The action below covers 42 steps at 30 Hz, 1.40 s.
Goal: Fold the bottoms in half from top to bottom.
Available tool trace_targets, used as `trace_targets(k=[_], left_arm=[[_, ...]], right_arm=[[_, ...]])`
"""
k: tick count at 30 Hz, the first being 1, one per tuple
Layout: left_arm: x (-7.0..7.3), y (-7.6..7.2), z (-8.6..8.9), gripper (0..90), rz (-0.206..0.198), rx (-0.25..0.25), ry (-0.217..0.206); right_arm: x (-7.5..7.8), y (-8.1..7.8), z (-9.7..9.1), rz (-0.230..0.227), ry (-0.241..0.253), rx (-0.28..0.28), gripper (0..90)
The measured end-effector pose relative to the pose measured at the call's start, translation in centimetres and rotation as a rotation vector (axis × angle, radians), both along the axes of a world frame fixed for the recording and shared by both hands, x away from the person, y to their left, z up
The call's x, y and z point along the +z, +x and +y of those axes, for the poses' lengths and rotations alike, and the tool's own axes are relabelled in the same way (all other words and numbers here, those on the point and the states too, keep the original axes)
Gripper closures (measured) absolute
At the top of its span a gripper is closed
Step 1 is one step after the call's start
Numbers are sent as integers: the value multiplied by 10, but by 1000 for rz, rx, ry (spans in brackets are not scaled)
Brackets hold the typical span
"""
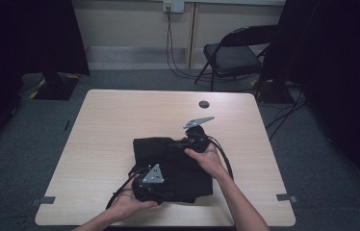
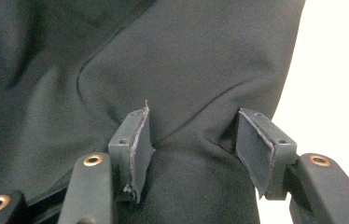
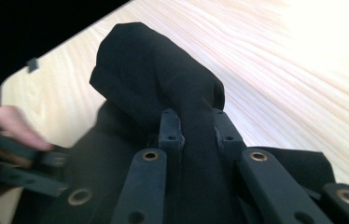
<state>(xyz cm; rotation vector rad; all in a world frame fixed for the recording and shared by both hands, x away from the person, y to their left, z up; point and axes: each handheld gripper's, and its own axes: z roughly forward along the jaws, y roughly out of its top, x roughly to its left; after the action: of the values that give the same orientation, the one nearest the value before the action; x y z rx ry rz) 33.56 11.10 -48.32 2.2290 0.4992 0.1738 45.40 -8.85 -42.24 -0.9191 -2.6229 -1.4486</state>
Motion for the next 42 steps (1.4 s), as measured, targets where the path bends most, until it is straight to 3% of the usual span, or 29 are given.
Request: trace_targets(k=[4, 11, 16, 23, 26, 29, 38, 39, 42], left_arm=[[-1, 0, 1, 453, -8, 19, -9], [-2, 3, 3, 455, -31, 28, 3], [-3, 3, 3, 456, -31, 33, -2], [-3, 4, 4, 456, -26, 38, -13], [-3, 5, 5, 457, -24, 37, -11], [-3, 5, 5, 457, -28, 34, -12], [-3, 7, 6, 457, -23, 35, -13], [-3, 7, 6, 457, -28, 35, -10], [-4, 10, 7, 457, -32, 57, -14]], right_arm=[[10, -13, 6, -28, -3, 26, 777], [20, -55, 5, -77, -6, 109, 775], [11, -73, -2, -53, -5, 115, 766], [-11, -82, -13, -7, 2, 109, 734], [-17, -89, -14, 5, -16, 121, 686], [-20, -95, -16, 9, -37, 119, 583], [-21, -115, -36, 1, -53, 100, 503], [-25, -120, -39, -29, -79, 94, 496], [-30, -121, -39, -45, -95, 81, 498]])
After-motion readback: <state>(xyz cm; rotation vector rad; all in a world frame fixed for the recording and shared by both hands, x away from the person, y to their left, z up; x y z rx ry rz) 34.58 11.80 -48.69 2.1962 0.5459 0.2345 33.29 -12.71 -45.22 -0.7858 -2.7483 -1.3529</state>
